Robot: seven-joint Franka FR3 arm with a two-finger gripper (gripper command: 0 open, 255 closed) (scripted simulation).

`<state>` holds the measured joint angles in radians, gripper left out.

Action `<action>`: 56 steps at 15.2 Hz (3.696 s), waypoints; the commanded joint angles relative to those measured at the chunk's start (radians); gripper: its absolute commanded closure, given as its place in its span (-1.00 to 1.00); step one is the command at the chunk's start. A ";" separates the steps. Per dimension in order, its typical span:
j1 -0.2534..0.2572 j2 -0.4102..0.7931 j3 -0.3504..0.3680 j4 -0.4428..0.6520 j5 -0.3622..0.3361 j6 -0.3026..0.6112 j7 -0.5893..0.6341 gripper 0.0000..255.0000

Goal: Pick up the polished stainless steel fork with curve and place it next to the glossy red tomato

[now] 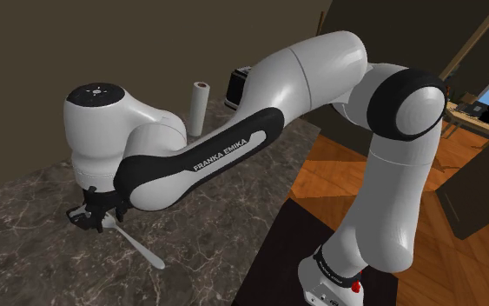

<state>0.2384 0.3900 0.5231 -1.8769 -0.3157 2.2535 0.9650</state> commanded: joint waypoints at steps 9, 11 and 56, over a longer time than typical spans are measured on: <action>-0.007 -0.024 0.013 0.011 0.025 -0.029 -0.017 1.00; -0.011 -0.037 0.019 0.021 0.036 -0.050 -0.025 1.00; -0.208 -0.582 -0.085 -0.159 0.373 -0.322 -0.476 1.00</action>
<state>0.0398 -0.1660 0.4562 -2.0096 0.0449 1.9280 0.5228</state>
